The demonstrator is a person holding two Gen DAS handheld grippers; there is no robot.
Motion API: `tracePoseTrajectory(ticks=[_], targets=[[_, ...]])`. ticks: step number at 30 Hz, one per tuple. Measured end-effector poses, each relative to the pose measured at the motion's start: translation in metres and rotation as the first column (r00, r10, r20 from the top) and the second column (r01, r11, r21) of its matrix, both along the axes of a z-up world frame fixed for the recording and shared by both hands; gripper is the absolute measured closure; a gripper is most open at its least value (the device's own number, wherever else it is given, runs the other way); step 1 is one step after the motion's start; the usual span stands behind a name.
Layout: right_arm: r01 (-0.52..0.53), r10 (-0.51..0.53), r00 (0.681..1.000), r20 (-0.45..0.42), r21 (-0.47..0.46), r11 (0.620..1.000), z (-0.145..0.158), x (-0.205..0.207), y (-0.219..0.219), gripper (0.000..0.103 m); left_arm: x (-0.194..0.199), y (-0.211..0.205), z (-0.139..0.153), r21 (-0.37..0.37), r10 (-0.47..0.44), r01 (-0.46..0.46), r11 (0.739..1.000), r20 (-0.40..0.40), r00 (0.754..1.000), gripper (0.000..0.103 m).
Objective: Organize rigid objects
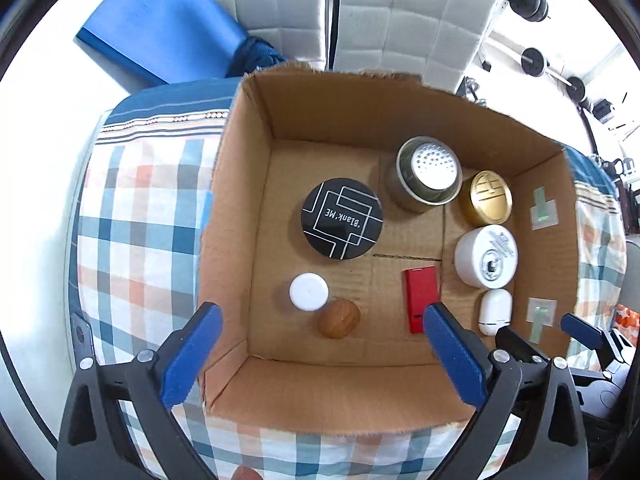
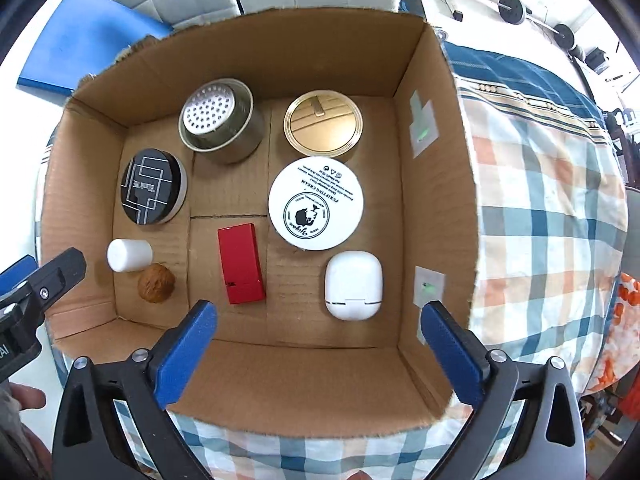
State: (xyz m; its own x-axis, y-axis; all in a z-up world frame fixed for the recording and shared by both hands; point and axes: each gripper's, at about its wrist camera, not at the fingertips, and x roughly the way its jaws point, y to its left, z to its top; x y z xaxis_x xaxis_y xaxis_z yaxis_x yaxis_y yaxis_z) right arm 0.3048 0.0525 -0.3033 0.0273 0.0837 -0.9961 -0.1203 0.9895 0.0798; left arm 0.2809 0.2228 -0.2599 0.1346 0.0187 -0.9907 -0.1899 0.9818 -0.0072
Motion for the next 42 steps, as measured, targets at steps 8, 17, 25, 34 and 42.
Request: tracePoseTrajectory(ticks=[8, 17, 25, 34, 42], targets=[[-0.008, 0.007, 0.996, 0.083, 0.020, 1.000, 0.058, -0.031, -0.021, 0.000, -0.032, -0.017, 0.066, 0.014, -0.017, 0.015, 1.000, 0.114, 0.993, 0.000], [-0.011, -0.007, 0.963, 0.270, 0.065, 0.998, 0.180, -0.094, -0.061, 0.000, -0.088, -0.043, 0.170, 0.077, -0.065, 0.046, 0.996, 0.271, 0.960, 0.000], [-0.018, -0.020, 0.938, 0.347, 0.107, 0.994, 0.257, -0.144, -0.088, 0.000, -0.131, -0.059, 0.230, 0.082, -0.061, 0.034, 0.996, 0.347, 0.936, 0.000], [-0.017, -0.030, 0.912, 0.410, 0.111, 0.994, 0.305, -0.181, -0.103, 0.000, -0.165, -0.072, 0.268, 0.092, -0.059, 0.023, 0.995, 0.413, 0.909, 0.000], [0.009, -0.051, 0.903, 0.427, 0.100, 0.995, 0.312, -0.190, -0.113, 0.000, -0.174, -0.075, 0.272, 0.087, -0.061, 0.026, 0.996, 0.420, 0.905, 0.000]])
